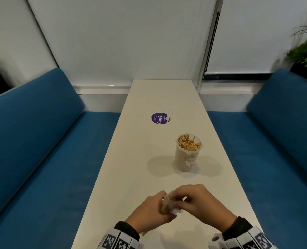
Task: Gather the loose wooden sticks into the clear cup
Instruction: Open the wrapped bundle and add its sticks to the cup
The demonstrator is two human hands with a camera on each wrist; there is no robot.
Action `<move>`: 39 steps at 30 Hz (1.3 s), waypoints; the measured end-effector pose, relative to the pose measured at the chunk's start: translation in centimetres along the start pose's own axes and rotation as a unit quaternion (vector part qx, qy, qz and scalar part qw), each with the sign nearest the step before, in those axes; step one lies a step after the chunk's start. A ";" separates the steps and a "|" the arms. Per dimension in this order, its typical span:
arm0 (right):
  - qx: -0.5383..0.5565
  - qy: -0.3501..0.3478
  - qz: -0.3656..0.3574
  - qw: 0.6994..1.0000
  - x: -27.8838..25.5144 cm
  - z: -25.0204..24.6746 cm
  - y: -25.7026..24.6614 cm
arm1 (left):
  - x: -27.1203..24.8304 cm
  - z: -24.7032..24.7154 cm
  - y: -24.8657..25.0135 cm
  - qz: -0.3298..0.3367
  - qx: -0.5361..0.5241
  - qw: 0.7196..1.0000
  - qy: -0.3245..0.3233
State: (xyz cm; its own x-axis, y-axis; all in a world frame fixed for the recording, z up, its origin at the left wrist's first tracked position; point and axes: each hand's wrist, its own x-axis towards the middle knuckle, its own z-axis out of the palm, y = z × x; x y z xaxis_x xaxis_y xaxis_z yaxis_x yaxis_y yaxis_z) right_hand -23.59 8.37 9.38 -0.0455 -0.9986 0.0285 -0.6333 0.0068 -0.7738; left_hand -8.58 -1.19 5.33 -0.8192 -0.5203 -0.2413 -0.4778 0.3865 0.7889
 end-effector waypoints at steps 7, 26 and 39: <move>0.078 0.044 0.047 0.995 -0.5 -0.2 1.3 | 0.6 0.3 -0.2 0.000 0.015 1.000 -0.022; 0.233 0.189 0.178 0.937 -3.5 -6.0 5.6 | 1.6 0.1 -7.6 -0.134 0.080 0.988 -0.011; 0.171 0.079 0.163 0.969 -1.7 -5.9 3.0 | 2.0 -3.1 0.9 0.005 0.069 0.995 -0.070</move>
State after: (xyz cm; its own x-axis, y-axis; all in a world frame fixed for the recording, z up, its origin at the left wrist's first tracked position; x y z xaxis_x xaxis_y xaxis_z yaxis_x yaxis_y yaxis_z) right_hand -30.02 10.41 10.72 -0.3345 -0.9258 -0.1763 -0.2742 0.2746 -0.9216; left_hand -9.61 -4.25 7.35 -0.8561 -0.4083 -0.3170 -0.4997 0.4973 0.7092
